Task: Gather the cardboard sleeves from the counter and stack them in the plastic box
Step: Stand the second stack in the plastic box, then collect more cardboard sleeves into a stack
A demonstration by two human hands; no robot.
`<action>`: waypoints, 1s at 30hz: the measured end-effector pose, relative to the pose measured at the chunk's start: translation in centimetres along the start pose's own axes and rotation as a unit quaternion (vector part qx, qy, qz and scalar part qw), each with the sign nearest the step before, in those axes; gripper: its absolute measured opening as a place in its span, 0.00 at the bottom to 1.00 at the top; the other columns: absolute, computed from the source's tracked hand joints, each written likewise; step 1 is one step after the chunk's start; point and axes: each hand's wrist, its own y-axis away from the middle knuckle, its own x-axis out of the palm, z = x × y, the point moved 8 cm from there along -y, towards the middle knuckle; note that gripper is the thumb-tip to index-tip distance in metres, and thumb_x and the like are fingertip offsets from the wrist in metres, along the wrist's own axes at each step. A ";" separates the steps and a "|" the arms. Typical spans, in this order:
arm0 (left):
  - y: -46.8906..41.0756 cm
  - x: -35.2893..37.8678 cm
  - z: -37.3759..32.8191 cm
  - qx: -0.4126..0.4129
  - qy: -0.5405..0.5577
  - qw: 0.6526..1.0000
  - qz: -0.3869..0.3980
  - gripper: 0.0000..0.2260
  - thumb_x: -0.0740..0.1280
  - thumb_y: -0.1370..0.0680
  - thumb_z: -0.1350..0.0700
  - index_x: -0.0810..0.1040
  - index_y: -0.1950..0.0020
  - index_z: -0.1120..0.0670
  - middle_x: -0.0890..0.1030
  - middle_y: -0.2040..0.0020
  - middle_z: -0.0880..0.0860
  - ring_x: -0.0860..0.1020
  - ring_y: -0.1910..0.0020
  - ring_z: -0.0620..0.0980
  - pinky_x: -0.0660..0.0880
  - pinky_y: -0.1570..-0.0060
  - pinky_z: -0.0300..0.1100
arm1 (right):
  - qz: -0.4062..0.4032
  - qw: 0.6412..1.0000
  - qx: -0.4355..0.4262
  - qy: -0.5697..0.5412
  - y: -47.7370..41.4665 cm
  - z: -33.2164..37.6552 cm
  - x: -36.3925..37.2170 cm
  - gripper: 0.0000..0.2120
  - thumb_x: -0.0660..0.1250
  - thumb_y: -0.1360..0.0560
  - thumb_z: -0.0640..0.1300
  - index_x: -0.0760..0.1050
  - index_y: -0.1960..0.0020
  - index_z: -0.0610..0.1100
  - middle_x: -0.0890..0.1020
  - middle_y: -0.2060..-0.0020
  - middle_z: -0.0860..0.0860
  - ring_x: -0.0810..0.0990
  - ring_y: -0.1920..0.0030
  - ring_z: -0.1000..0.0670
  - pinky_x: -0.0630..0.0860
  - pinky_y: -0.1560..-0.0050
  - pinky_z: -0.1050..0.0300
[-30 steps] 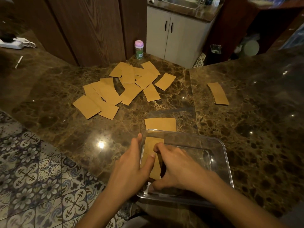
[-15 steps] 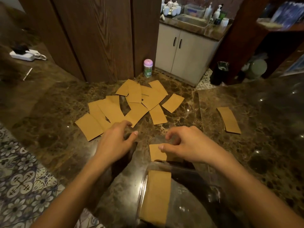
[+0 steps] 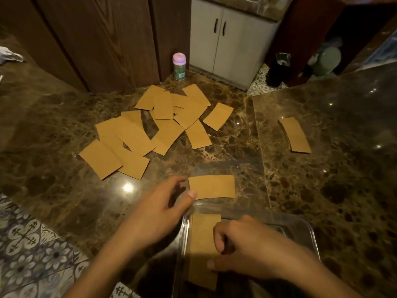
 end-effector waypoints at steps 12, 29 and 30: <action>3.9 5.9 0.7 0.048 -0.081 0.968 0.232 0.62 0.80 0.34 0.51 0.29 0.30 0.23 0.46 0.20 0.36 0.62 0.23 0.47 0.67 0.28 0.50 | -0.155 0.981 -0.010 -0.121 -2.1 -0.3 0.6 0.19 0.76 0.29 0.64 0.79 0.57 0.48 0.81 0.65 0.55 0.78 0.63 0.58 0.72 0.65 0.62; -0.3 -2.0 -1.6 -0.031 -0.086 0.995 0.030 0.44 0.58 0.31 0.24 0.39 0.22 0.31 0.59 0.19 0.44 0.65 0.24 0.51 0.66 0.28 0.54 | -0.303 0.952 -0.043 -0.020 -4.0 -2.0 -12.1 0.20 0.76 0.26 0.59 0.77 0.39 0.51 0.84 0.49 0.55 0.82 0.49 0.56 0.80 0.44 0.55; -1.7 -3.0 -0.9 -0.030 -0.128 0.991 -0.004 0.44 0.56 0.32 0.23 0.44 0.19 0.35 0.61 0.19 0.48 0.65 0.24 0.52 0.67 0.28 0.55 | -0.259 0.965 -0.025 0.018 -5.3 -2.8 -11.9 0.30 0.78 0.29 0.60 0.74 0.31 0.51 0.82 0.39 0.53 0.80 0.39 0.52 0.78 0.36 0.51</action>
